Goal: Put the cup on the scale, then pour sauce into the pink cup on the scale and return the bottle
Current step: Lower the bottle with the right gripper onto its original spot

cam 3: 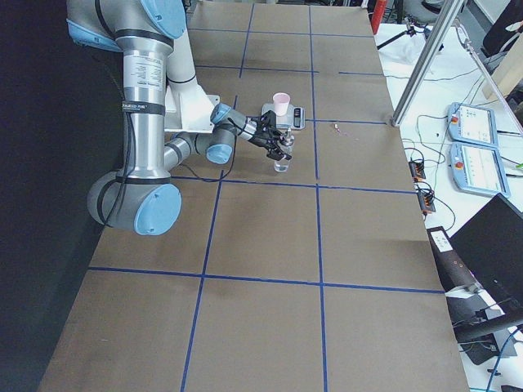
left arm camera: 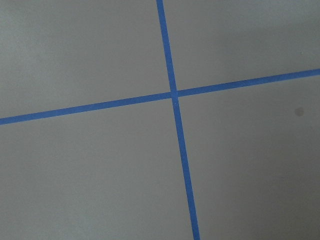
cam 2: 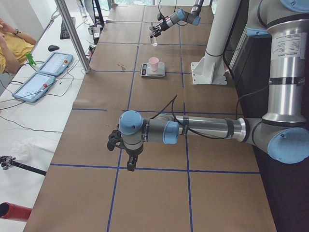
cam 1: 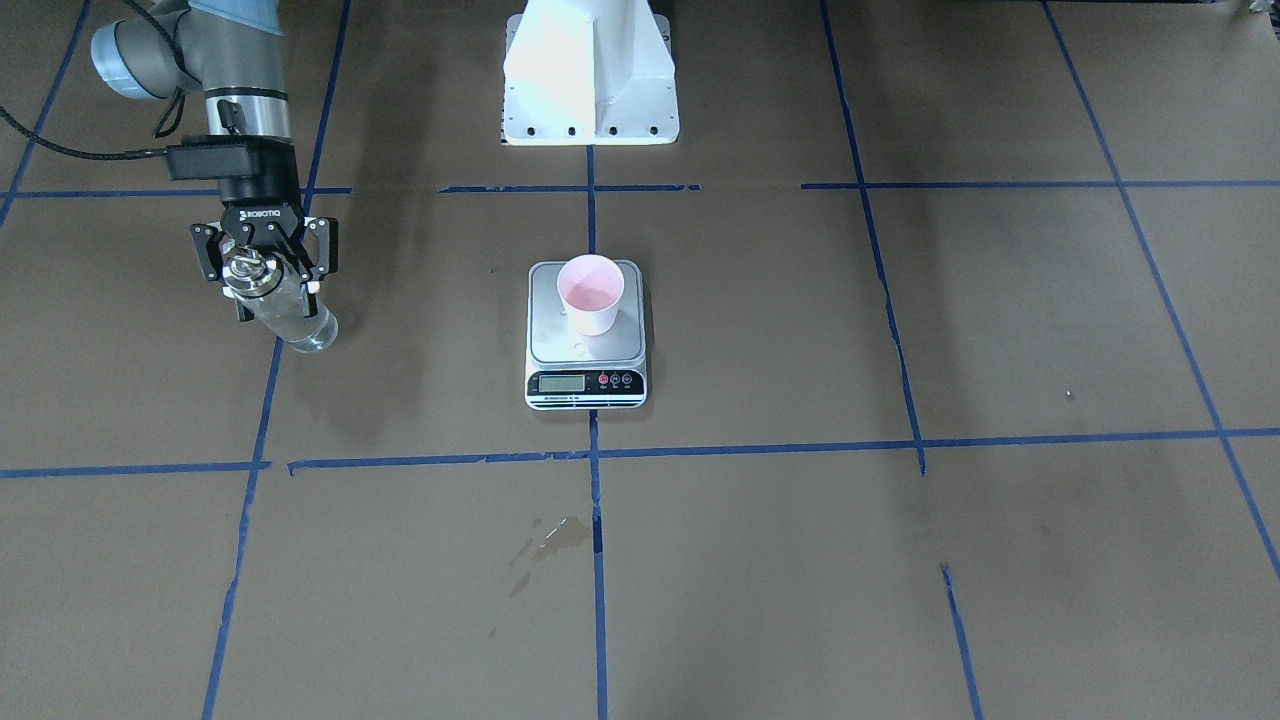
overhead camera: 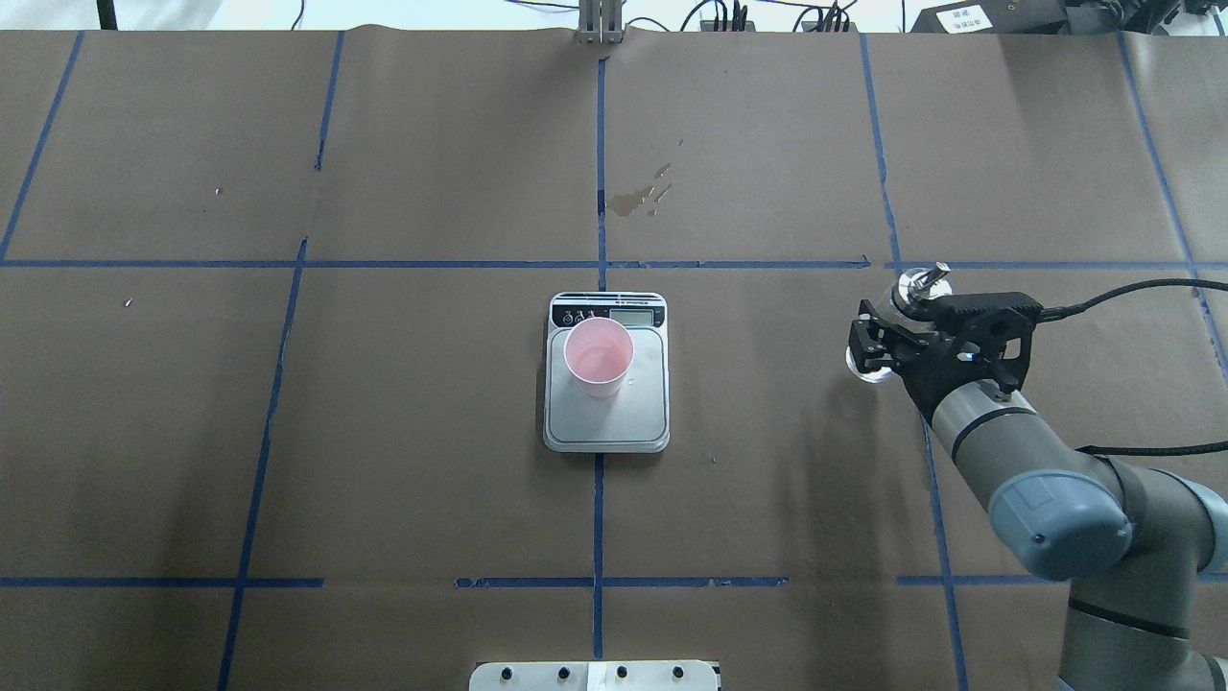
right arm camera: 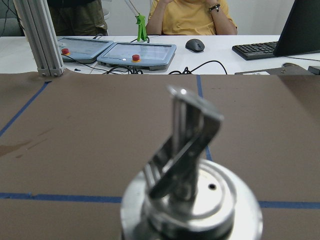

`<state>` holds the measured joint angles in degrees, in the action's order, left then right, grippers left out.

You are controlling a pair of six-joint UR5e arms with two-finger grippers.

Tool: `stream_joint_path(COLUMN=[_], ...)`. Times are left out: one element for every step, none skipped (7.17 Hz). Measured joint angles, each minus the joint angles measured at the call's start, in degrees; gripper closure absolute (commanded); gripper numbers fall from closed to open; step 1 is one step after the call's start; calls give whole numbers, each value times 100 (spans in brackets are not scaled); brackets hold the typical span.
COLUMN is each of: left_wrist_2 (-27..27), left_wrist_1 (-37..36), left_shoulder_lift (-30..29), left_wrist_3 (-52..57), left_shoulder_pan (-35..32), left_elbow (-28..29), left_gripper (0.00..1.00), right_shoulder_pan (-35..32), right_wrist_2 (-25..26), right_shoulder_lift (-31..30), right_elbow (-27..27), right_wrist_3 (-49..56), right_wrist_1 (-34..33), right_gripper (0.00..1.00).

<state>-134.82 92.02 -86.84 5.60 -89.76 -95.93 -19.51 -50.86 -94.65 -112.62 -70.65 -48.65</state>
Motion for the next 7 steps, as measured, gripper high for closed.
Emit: stream_joint_path(left_wrist_2=[0, 0, 1, 6, 8, 8, 8], left_wrist_1=[0, 0, 0, 0, 0, 0, 0], left_shoulder_lift=[0, 0, 0, 0, 0, 0, 0], left_wrist_3=[1, 2, 2, 2, 2, 2, 2], left_shoulder_pan=[1, 2, 1, -2, -5, -4, -1], left_elbow=[-2, 0, 3, 3, 1, 4, 8], left_gripper=[0, 0, 0, 0, 0, 0, 0], right_shoulder_pan=[2, 10, 22, 36, 67, 115, 162], right_wrist_2=[23, 54, 114, 190, 273, 345, 403], right_shoulder_lift=[-131, -177, -189, -186, -172, -157, -143], right_elbow=[38, 78, 110, 170, 262, 310, 327], right_wrist_3=[-97, -217, -277, -328, -411, -472, -501], right_wrist_1=[142, 191, 201, 197, 195, 191, 190], right_gripper=[100, 100, 100, 100, 100, 100, 100])
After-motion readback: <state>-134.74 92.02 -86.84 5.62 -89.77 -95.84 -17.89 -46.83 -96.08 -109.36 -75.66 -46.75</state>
